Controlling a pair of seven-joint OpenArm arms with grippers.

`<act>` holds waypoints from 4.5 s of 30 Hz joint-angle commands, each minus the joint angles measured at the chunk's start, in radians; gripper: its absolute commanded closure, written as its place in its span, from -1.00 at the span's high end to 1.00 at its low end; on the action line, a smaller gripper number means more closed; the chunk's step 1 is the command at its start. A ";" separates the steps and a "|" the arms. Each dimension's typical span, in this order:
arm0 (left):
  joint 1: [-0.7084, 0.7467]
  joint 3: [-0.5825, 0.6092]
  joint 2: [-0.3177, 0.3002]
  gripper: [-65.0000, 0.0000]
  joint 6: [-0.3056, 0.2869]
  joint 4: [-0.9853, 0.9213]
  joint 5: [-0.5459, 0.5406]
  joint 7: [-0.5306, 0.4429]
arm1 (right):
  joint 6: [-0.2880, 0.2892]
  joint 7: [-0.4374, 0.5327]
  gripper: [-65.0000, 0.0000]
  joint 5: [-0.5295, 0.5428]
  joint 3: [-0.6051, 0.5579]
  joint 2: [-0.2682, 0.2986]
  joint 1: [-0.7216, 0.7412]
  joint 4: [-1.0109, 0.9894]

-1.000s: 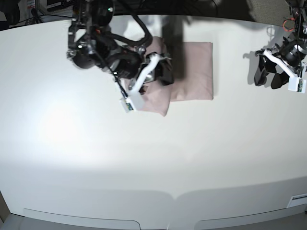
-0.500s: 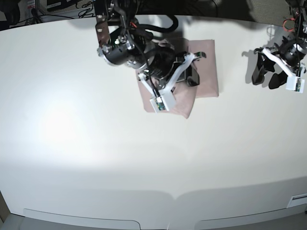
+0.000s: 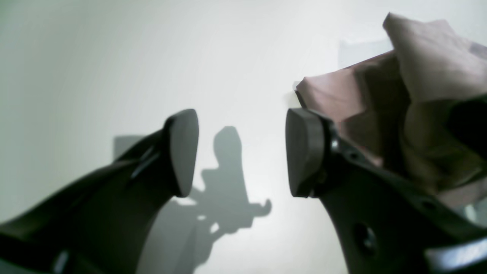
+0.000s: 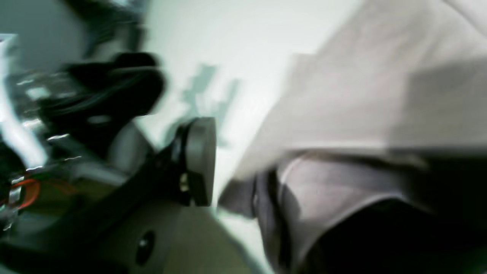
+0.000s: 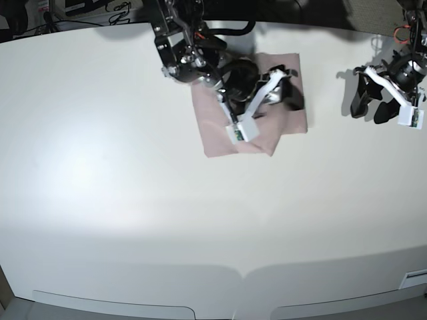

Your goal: Fold the T-shirt properly

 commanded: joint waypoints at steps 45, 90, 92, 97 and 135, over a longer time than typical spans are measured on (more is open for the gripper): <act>0.172 0.446 -0.004 -1.00 0.002 0.015 -0.156 -0.092 | 0.074 0.118 -1.00 -0.481 0.063 0.152 0.244 -0.125; -0.430 0.420 -0.137 -1.00 0.228 -0.590 0.273 -0.367 | 0.142 0.155 -1.00 -0.623 0.061 0.091 -0.099 -0.145; -0.451 0.420 -0.137 -1.00 0.228 -0.590 0.273 -0.367 | 0.146 0.150 -1.00 -0.623 0.053 0.074 -0.100 -0.145; -0.481 0.420 -0.148 -1.00 0.229 -0.581 0.272 -0.344 | 0.145 0.151 -1.00 -0.644 -0.002 0.069 -0.099 -0.145; 0.463 -0.107 -0.119 -1.00 0.202 -0.033 0.093 -0.364 | 0.172 -0.042 -1.00 -0.419 0.493 0.081 -0.658 0.574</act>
